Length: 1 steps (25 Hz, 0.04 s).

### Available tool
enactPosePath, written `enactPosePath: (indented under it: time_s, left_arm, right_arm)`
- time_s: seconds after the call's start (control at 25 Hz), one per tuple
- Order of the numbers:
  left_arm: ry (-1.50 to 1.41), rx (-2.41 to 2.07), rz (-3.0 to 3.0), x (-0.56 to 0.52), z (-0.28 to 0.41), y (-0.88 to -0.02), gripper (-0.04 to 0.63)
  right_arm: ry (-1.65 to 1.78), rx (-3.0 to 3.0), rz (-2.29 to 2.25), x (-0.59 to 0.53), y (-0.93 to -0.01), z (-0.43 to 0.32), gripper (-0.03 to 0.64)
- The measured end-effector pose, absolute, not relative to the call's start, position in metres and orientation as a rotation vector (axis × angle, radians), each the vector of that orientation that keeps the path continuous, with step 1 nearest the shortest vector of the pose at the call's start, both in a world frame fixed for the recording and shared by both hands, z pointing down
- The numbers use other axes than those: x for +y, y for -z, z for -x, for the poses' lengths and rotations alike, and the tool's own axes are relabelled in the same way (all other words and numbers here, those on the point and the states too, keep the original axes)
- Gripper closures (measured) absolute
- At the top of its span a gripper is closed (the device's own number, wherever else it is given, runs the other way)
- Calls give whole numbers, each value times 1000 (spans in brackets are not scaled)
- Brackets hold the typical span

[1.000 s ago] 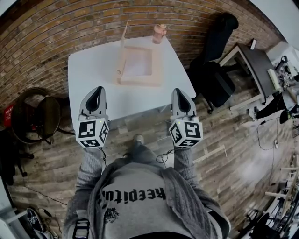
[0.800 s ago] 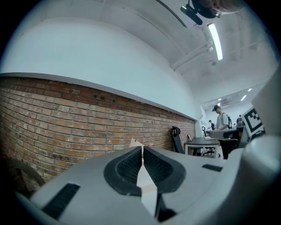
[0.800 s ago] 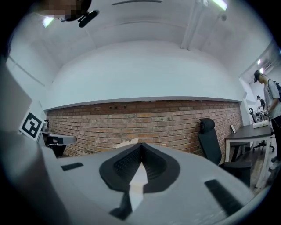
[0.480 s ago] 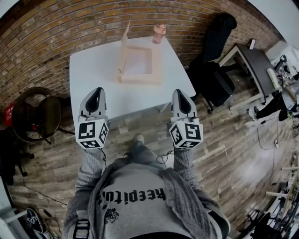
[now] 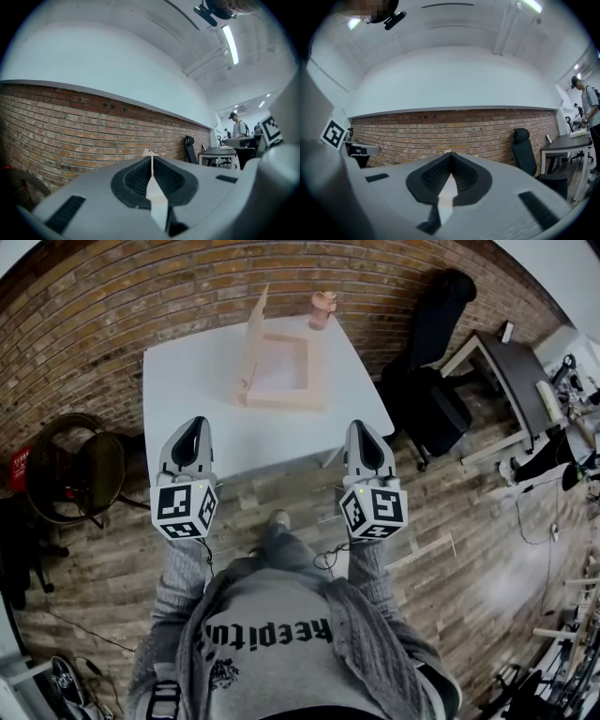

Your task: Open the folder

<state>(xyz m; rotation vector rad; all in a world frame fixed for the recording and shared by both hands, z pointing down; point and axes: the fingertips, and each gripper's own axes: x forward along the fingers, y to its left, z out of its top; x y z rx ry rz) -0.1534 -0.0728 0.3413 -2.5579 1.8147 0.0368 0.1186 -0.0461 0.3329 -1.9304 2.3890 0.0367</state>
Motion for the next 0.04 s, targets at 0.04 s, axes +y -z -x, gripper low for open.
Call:
enactPosePath:
  time_s: [0.04]
  left_arm:
    - [-37,1815,2558,-72,154,-341,581]
  right_arm:
    - [-37,2389,1930,-45,-332,-118,612]
